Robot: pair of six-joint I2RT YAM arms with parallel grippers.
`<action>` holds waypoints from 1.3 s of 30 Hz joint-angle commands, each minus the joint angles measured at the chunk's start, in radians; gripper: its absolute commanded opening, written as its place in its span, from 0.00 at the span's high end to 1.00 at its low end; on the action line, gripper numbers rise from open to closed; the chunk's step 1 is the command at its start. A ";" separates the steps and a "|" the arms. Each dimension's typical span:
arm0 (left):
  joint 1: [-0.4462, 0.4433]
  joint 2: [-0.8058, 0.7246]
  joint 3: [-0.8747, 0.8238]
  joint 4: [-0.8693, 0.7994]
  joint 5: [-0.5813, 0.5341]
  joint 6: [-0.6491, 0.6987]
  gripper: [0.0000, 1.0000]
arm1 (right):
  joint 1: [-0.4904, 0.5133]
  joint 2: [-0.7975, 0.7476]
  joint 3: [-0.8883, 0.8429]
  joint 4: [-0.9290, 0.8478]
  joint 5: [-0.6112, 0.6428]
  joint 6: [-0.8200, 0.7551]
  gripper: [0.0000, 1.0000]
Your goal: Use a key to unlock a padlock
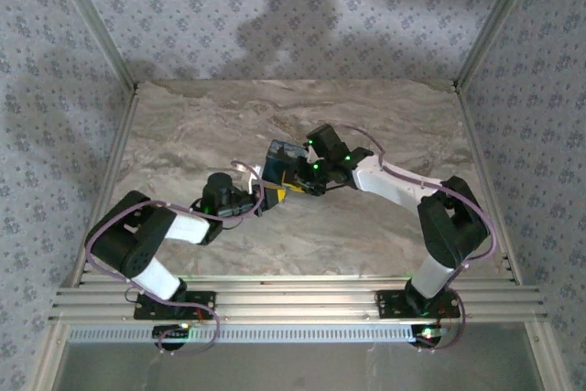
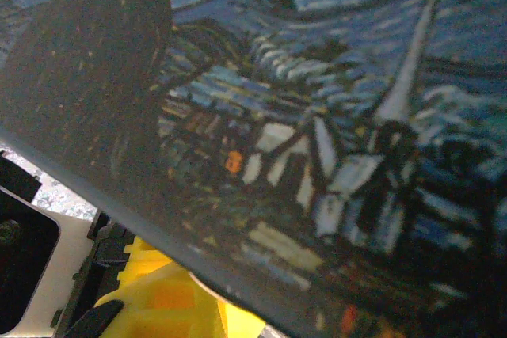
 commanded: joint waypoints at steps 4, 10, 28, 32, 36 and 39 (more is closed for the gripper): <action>-0.003 -0.008 0.059 0.130 -0.009 0.000 1.00 | 0.037 0.027 0.005 -0.035 -0.045 -0.022 1.00; -0.070 -0.034 0.028 -0.021 -0.102 0.158 1.00 | 0.045 0.018 -0.022 -0.048 0.024 -0.027 0.98; -0.208 0.148 -0.127 0.156 -0.278 0.184 1.00 | 0.123 -0.014 -0.215 0.049 0.150 0.012 0.81; -0.220 0.143 -0.128 0.140 -0.295 0.188 1.00 | 0.123 -0.051 -0.235 0.035 0.180 0.010 0.65; -0.235 0.145 -0.125 0.122 -0.312 0.191 1.00 | 0.122 -0.095 -0.259 0.027 0.217 0.019 0.51; -0.244 0.148 -0.127 0.112 -0.328 0.195 1.00 | 0.121 -0.137 -0.281 0.029 0.250 0.031 0.45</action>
